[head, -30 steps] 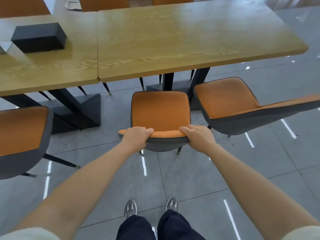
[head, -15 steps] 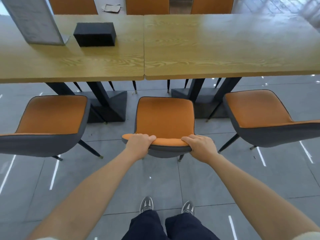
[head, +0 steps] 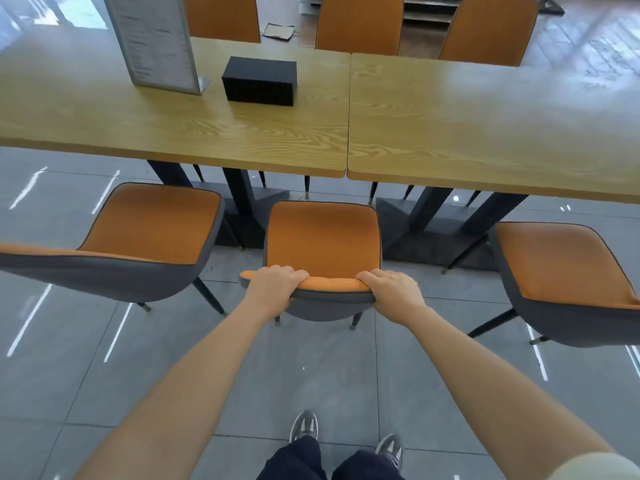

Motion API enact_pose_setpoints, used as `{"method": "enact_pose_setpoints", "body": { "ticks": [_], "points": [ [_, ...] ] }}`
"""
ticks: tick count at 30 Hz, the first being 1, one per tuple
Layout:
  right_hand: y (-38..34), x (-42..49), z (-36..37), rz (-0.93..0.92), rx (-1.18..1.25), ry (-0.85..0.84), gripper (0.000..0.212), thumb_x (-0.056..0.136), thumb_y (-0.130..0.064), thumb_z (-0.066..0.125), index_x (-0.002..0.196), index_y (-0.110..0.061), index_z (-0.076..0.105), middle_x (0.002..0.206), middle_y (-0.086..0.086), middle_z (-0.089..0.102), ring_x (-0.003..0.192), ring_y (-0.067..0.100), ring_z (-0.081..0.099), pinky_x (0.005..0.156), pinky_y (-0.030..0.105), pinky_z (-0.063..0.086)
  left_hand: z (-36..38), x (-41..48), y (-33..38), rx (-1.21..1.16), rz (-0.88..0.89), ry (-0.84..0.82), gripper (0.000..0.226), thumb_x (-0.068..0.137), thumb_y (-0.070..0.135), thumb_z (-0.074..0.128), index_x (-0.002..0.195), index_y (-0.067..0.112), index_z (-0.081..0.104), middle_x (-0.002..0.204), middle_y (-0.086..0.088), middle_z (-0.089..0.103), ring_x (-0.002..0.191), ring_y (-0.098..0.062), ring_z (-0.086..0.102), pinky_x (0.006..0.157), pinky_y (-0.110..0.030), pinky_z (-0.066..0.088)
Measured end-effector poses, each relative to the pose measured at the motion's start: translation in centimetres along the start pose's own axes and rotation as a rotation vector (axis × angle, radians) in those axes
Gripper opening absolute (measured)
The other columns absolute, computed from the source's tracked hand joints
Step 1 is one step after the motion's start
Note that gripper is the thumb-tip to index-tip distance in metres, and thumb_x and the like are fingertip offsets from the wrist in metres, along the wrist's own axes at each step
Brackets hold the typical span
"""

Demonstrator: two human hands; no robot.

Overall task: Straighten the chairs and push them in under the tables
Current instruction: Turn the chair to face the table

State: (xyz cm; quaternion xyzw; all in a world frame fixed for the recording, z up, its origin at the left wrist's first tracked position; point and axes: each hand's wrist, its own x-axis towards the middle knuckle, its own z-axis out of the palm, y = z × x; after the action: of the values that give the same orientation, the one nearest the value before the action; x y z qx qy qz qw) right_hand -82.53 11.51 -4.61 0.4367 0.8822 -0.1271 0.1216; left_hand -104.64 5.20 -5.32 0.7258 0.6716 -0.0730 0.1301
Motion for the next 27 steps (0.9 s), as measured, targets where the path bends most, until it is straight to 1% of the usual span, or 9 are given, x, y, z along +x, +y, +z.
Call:
{"method": "enact_pose_setpoints", "body": {
  "ticks": [4, 7, 9, 11, 12, 14, 17, 22, 27],
  "points": [
    [-0.6, 0.6, -0.3, 0.000, -0.016, -0.011, 0.037, 0.091, -0.015, 0.053, 0.126, -0.022, 0.045, 0.119, 0.003, 0.060, 0.105, 0.025, 0.057, 0.084, 0.035, 0.045, -0.4, 0.3, -0.7, -0.016, 0.004, -0.009, 0.044, 0.087, 0.010, 0.051, 0.128, 0.026, 0.050, 0.119, -0.001, 0.062, 0.108, -0.025, 0.058, 0.088, -0.037, 0.047],
    [-0.8, 0.4, -0.5, 0.005, 0.005, -0.012, 0.047, 0.090, -0.024, 0.058, 0.132, -0.020, 0.040, 0.128, 0.004, 0.056, 0.116, 0.027, 0.053, 0.097, 0.037, 0.041, -0.5, 0.2, -0.7, -0.031, -0.023, -0.009, 0.046, 0.088, 0.017, 0.055, 0.132, 0.024, 0.047, 0.129, -0.001, 0.058, 0.118, -0.024, 0.053, 0.096, -0.035, 0.042],
    [-1.0, -0.1, -0.3, 0.036, 0.042, 0.004, 0.058, 0.090, -0.031, 0.060, 0.139, -0.018, 0.032, 0.141, 0.004, 0.045, 0.129, 0.027, 0.043, 0.109, 0.039, 0.033, -0.7, 0.0, -0.1, -0.019, -0.062, -0.046, 0.057, 0.089, 0.029, 0.058, 0.141, 0.023, 0.037, 0.143, -0.004, 0.046, 0.133, -0.023, 0.042, 0.106, -0.036, 0.033],
    [-0.7, -0.8, -0.2, 0.108, 0.100, 0.010, 0.070, 0.091, -0.039, 0.057, 0.147, -0.017, 0.020, 0.154, 0.006, 0.028, 0.142, 0.027, 0.026, 0.118, 0.043, 0.020, -1.2, -0.2, 1.5, -0.006, -0.079, -0.087, 0.070, 0.089, 0.043, 0.056, 0.147, 0.025, 0.022, 0.155, -0.005, 0.027, 0.144, -0.022, 0.024, 0.116, -0.040, 0.022],
    [-0.3, -1.2, -0.1, 0.152, 0.135, 0.005, 0.075, 0.092, -0.043, 0.054, 0.149, -0.017, 0.012, 0.158, 0.005, 0.017, 0.146, 0.027, 0.016, 0.120, 0.044, 0.013, -1.5, -0.1, 2.6, -0.008, -0.072, -0.089, 0.074, 0.089, 0.048, 0.054, 0.149, 0.026, 0.016, 0.158, -0.004, 0.019, 0.146, -0.021, 0.018, 0.118, -0.042, 0.018],
    [1.3, -2.4, -0.3, 0.223, 0.182, 0.000, 0.081, 0.093, -0.049, 0.048, 0.151, -0.018, 0.000, 0.162, 0.005, 0.001, 0.149, 0.026, 0.002, 0.121, 0.045, 0.004, -2.0, 0.6, 5.6, -0.024, -0.046, -0.066, 0.080, 0.088, 0.053, 0.052, 0.150, 0.027, 0.009, 0.160, -0.003, 0.010, 0.148, -0.022, 0.010, 0.119, -0.044, 0.013],
    [5.2, -5.3, -1.0, 0.284, 0.184, -0.003, 0.085, 0.095, -0.051, 0.042, 0.150, -0.016, -0.012, 0.161, 0.007, -0.013, 0.149, 0.026, -0.010, 0.121, 0.045, -0.001, -2.9, 2.4, 11.2, -0.028, 0.011, -0.048, 0.082, 0.088, 0.055, 0.048, 0.150, 0.027, 0.003, 0.161, -0.004, 0.002, 0.149, -0.023, 0.004, 0.120, -0.046, 0.010],
    [14.8, -12.4, -1.5, 0.389, 0.177, 0.042, 0.089, 0.094, -0.051, 0.042, 0.149, -0.015, -0.018, 0.159, 0.008, -0.021, 0.148, 0.026, -0.017, 0.120, 0.044, -0.005, -3.5, 6.2, 22.6, 0.000, 0.126, -0.030, 0.084, 0.089, 0.057, 0.046, 0.150, 0.027, -0.003, 0.161, -0.005, -0.003, 0.149, -0.024, -0.001, 0.120, -0.046, 0.007],
    [25.1, -20.6, -1.6, 0.540, 0.193, 0.087, 0.090, 0.094, -0.051, 0.043, 0.148, -0.016, -0.020, 0.158, 0.008, -0.023, 0.147, 0.025, -0.019, 0.120, 0.043, -0.005, -3.7, 9.4, 35.7, -0.015, 0.264, -0.016, 0.085, 0.089, 0.055, 0.048, 0.150, 0.026, -0.003, 0.161, -0.005, -0.003, 0.149, -0.023, 0.000, 0.120, -0.045, 0.008]
  ]
}}
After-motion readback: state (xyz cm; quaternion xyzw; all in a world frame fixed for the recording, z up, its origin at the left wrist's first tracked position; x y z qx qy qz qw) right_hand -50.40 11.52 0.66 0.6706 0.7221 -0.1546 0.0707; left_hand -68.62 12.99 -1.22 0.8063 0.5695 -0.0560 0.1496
